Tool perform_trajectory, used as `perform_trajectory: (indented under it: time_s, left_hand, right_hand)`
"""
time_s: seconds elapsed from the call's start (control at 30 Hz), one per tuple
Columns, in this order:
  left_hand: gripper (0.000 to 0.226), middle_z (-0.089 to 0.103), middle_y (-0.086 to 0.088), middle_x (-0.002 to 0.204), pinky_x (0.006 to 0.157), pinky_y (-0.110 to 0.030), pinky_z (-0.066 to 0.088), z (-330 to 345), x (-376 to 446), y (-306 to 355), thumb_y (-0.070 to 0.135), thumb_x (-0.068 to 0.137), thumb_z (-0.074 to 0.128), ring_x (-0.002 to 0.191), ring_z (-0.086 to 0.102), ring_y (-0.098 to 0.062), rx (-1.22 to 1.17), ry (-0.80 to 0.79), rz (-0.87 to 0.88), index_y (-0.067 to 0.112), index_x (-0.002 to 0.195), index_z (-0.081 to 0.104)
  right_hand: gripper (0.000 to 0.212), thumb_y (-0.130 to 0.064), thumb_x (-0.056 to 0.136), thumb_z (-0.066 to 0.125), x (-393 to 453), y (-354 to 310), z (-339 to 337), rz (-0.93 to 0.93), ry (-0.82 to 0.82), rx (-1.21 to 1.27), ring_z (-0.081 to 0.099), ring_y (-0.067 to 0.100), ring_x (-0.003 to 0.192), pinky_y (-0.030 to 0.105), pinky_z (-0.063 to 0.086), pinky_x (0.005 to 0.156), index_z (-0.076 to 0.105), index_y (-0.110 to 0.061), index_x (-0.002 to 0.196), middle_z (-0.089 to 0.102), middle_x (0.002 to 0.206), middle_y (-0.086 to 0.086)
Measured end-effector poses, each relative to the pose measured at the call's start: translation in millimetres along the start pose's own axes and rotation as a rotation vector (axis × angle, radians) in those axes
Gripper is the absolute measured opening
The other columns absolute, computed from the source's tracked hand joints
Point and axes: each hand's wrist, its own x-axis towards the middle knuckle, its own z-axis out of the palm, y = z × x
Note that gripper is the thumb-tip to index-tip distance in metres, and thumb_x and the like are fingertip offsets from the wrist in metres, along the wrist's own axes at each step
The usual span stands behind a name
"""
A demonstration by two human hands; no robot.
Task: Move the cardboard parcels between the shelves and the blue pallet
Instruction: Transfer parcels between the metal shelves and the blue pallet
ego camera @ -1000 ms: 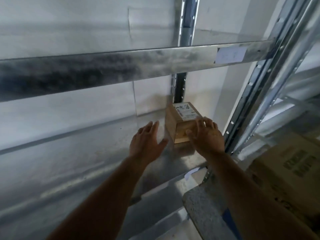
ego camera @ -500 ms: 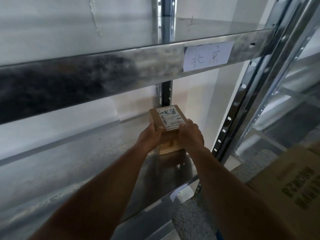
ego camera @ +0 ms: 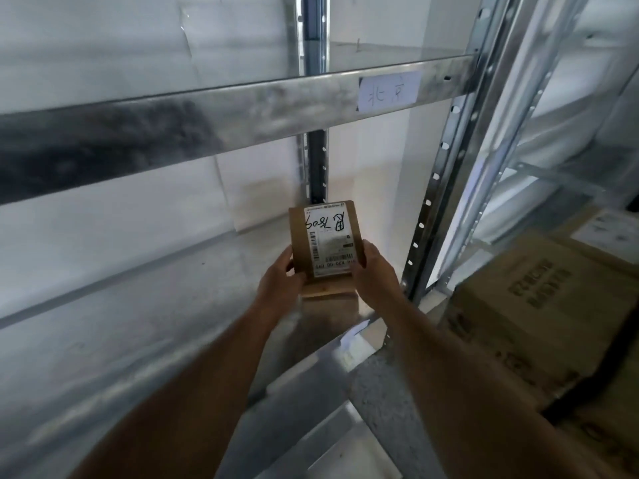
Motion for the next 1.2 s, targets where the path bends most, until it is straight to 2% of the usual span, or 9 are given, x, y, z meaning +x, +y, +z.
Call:
perform_trajectory:
  time_s: [0.17,0.3,0.47,0.57,0.63,0.8,0.93,1.03,1.2]
  left_hand:
    - [0.063,0.058,0.005,0.127,0.096,-0.045,0.048,-15,-62,-6,0.006,0.087,0.049,0.112,0.057,-0.02,0.015,0.002,0.077,0.039,0.139,0.036]
    - [0.063,0.058,0.01,0.125,0.09,-0.033,0.049,-26,-124,-11,0.007,0.087,0.05,0.104,0.06,-0.014,0.079,0.002,0.19,0.039,0.14,0.035]
    - [0.063,0.053,0.0,0.137,0.096,-0.034,0.046,-28,-193,-21,0.007,0.089,0.051,0.114,0.057,-0.017,0.067,-0.073,0.232,0.027,0.146,0.031]
    - [0.065,0.055,0.008,0.132,0.077,-0.013,0.045,-28,-233,-24,0.013,0.088,0.059,0.1,0.057,-0.002,0.044,-0.124,0.277,0.029,0.145,0.032]
    - [0.067,0.056,0.008,0.132,0.074,-0.009,0.044,-29,-254,-25,0.016,0.086,0.063,0.098,0.057,-0.001,0.049,-0.15,0.305,0.03,0.144,0.032]
    - [0.075,0.051,0.007,0.138,0.1,-0.035,0.044,-23,-295,-28,0.023,0.086,0.065,0.115,0.056,-0.011,0.06,-0.168,0.278,0.031,0.148,0.024]
    - [0.075,0.049,0.008,0.139,0.091,-0.022,0.039,-8,-327,-25,0.023,0.086,0.064,0.112,0.052,-0.004,0.061,-0.165,0.275,0.032,0.148,0.023]
    - [0.072,0.051,0.016,0.132,0.087,-0.018,0.038,9,-354,-15,0.023,0.086,0.065,0.107,0.054,-0.002,0.041,-0.157,0.294,0.034,0.146,0.026]
    - [0.067,0.047,0.033,0.105,0.061,0.004,0.038,53,-414,13,0.016,0.085,0.065,0.081,0.056,0.016,-0.091,-0.171,0.396,0.052,0.128,0.029]
  right_hand:
    - [0.029,-0.016,0.102,0.036,-68,-9,2,-0.038,0.03,0.06,0.06,0.022,0.113,0.041,0.053,0.092,0.04,-0.019,0.131,0.059,0.125,0.003]
    - [0.029,-0.018,0.102,0.035,-137,-9,4,-0.087,0.099,0.019,0.06,0.019,0.107,0.029,0.053,0.081,0.04,-0.019,0.13,0.06,0.123,0.002]
    - [0.031,-0.018,0.1,0.035,-224,-7,1,-0.04,0.18,-0.012,0.061,0.017,0.097,0.028,0.053,0.073,0.04,-0.021,0.131,0.061,0.117,0.002]
    - [0.03,-0.018,0.1,0.038,-270,-9,-3,-0.014,0.21,0.029,0.06,0.012,0.099,0.013,0.047,0.066,0.041,-0.022,0.13,0.06,0.114,-0.004]
    - [0.032,-0.018,0.101,0.038,-296,-11,-6,-0.002,0.227,0.044,0.061,0.014,0.103,0.02,0.052,0.075,0.04,-0.023,0.132,0.06,0.117,-0.002]
    - [0.044,-0.022,0.101,0.037,-346,-6,-16,0.015,0.264,-0.039,0.061,0.015,0.107,0.021,0.052,0.073,0.028,-0.025,0.144,0.058,0.124,0.001]
    - [0.05,-0.028,0.1,0.04,-381,3,-34,0.013,0.283,-0.071,0.058,0.016,0.113,0.039,0.054,0.089,0.024,-0.026,0.147,0.057,0.129,0.0]
    - [0.051,-0.027,0.098,0.047,-408,13,-59,-0.038,0.274,-0.016,0.057,0.013,0.114,0.041,0.053,0.091,0.028,-0.031,0.145,0.056,0.128,-0.004]
    - [0.067,-0.023,0.094,0.054,-468,31,-120,-0.077,0.283,0.084,0.052,0.012,0.12,0.043,0.049,0.097,0.018,-0.033,0.15,0.048,0.136,-0.003]
